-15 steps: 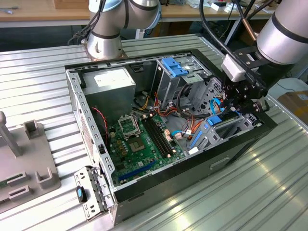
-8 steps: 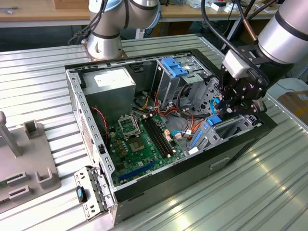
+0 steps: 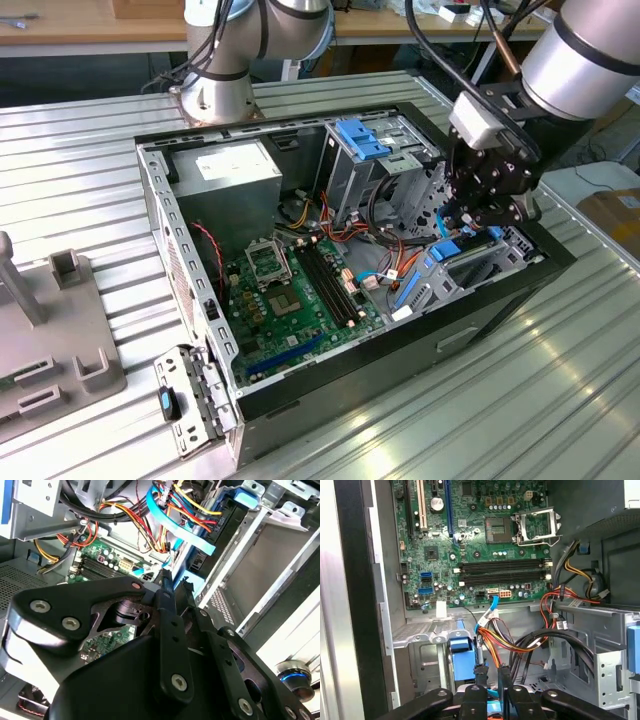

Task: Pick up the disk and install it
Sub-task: 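Insert the second disk wire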

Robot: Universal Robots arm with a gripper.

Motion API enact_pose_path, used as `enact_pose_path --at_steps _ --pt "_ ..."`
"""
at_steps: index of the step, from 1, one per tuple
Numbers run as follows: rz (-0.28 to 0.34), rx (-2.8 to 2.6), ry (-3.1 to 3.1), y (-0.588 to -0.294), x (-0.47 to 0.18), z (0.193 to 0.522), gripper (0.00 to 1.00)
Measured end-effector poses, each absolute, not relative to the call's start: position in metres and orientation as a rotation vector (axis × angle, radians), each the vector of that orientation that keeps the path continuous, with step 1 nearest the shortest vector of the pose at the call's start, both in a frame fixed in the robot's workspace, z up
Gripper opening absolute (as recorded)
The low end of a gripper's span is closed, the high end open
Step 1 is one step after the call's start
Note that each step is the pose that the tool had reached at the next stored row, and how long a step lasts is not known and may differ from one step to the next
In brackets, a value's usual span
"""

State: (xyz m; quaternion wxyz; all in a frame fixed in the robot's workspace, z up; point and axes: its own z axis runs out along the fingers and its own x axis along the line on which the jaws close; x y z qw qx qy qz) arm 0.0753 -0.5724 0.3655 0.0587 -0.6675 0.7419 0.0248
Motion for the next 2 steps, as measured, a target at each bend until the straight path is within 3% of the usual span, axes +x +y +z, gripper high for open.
enact_pose_path --at_steps 2 --pt "0.075 -2.022 2.247 -0.5722 0.0753 0.3655 0.24"
